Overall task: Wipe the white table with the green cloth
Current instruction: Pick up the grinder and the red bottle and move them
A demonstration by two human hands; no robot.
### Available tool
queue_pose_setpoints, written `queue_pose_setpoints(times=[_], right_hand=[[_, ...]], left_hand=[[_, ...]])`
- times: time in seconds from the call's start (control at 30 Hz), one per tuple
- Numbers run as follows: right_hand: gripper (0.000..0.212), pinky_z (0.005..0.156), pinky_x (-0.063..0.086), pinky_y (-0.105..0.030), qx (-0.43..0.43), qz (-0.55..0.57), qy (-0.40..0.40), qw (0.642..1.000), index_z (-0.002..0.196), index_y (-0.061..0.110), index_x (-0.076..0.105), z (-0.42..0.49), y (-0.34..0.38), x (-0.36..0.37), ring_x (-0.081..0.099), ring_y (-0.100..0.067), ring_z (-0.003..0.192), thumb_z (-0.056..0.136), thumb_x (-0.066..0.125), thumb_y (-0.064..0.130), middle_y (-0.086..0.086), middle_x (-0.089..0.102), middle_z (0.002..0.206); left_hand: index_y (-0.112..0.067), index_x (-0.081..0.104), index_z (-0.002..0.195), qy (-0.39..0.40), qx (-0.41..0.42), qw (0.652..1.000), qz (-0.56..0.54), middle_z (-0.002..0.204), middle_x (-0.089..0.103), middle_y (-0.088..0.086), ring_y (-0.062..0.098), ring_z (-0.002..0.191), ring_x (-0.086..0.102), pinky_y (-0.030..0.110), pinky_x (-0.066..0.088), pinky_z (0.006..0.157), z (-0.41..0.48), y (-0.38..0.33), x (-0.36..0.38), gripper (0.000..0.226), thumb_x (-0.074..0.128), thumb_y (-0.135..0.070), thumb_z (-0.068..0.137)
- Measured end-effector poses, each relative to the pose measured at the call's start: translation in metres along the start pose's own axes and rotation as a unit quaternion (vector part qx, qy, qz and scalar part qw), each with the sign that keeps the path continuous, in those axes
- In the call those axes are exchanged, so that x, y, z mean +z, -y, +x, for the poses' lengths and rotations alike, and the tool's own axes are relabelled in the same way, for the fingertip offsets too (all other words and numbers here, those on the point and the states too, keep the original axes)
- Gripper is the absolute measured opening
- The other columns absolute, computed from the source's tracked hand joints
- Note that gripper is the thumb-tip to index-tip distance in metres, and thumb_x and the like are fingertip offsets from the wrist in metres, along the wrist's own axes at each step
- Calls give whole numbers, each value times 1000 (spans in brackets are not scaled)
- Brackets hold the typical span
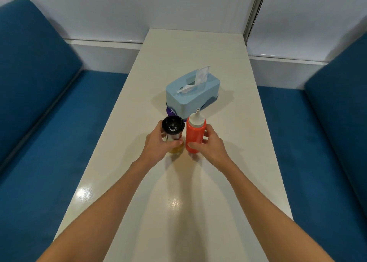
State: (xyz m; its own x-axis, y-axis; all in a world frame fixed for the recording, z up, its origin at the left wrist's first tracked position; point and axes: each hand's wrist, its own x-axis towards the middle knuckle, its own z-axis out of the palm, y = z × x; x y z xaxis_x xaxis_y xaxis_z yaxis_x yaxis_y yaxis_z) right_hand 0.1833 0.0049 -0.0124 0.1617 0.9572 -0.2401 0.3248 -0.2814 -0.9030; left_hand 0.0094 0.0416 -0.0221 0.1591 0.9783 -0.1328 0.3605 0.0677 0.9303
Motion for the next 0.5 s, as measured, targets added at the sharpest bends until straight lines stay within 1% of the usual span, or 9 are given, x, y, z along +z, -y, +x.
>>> queue_pose_setpoints(times=[0.07, 0.1, 0.13, 0.17, 0.23, 0.27, 0.33, 0.4, 0.5], right_hand=[[69, 86, 48, -28, 2, 4, 8, 1000, 132, 22, 42, 0, -3, -2, 56, -22, 112, 74, 79, 19, -2, 55, 126], [72, 89, 47, -30, 7, -2, 22, 1000, 133, 24, 40, 1, -5, -5, 54, -22, 114, 73, 80, 18, -2, 54, 127], [78, 92, 46, -32, 15, -13, 38, 999, 135, 26, 38, 2, -6, -10, 52, -21, 117, 71, 82, 19, -3, 52, 128], [84, 94, 45, -33, 23, -24, 50, 998, 138, 27, 36, 4, -8, -18, 49, -20, 118, 69, 83, 19, -5, 50, 129], [85, 91, 44, -31, 42, -40, 37, 998, 140, 28, 37, 10, -7, -40, 49, -19, 113, 69, 83, 17, -8, 48, 129], [80, 88, 42, -29, 48, -48, 14, 998, 138, 26, 39, 14, -5, -53, 50, -19, 110, 71, 81, 16, -8, 49, 128], [67, 83, 39, -29, 52, -65, -30, 996, 135, 23, 45, 27, 4, -80, 50, -19, 106, 77, 77, 15, -8, 50, 127], [56, 81, 39, -30, 49, -69, -54, 995, 133, 20, 48, 47, 16, -102, 50, -20, 104, 82, 72, 16, -9, 51, 129], [48, 80, 40, -31, 30, -89, -79, 993, 132, 19, 49, 84, 38, -117, 51, -20, 104, 87, 66, 18, -10, 50, 131]], left_hand=[[-31, 40, 134, 65, -22, 998, -1, 129, 54, -15, 7, 123, 48, 17, 37, 93, 1, 4, -8, 87, 87, -18, 63], [-33, 32, 141, 96, -39, 995, -3, 139, 47, -12, 10, 132, 41, 21, 35, 96, 2, 6, -14, 98, 86, -17, 61], [-34, 24, 145, 112, -65, 992, -6, 147, 38, -8, 14, 138, 34, 25, 34, 97, 1, 6, -22, 104, 83, -11, 63], [-35, 20, 147, 111, -97, 989, -12, 151, 32, -4, 18, 140, 31, 29, 35, 97, 1, 5, -31, 104, 78, -2, 68], [-30, 30, 146, 76, -139, 987, -21, 150, 34, 6, 23, 135, 38, 34, 39, 96, 5, 3, -54, 88, 65, 11, 76], [-26, 39, 143, 51, -144, 988, -11, 146, 40, 7, 24, 130, 44, 36, 41, 97, 8, 2, -66, 78, 62, 11, 78], [-21, 52, 132, 9, -140, 990, 21, 136, 52, 6, 23, 119, 53, 38, 43, 99, 21, -3, -83, 57, 60, 5, 82], [-19, 58, 122, -14, -129, 991, 26, 128, 58, 5, 21, 114, 56, 36, 45, 95, 38, -13, -90, 39, 58, -1, 87], [-16, 60, 118, -22, -114, 993, 15, 120, 61, 5, 19, 109, 58, 32, 47, 87, 68, -36, -83, 28, 59, -10, 91]])
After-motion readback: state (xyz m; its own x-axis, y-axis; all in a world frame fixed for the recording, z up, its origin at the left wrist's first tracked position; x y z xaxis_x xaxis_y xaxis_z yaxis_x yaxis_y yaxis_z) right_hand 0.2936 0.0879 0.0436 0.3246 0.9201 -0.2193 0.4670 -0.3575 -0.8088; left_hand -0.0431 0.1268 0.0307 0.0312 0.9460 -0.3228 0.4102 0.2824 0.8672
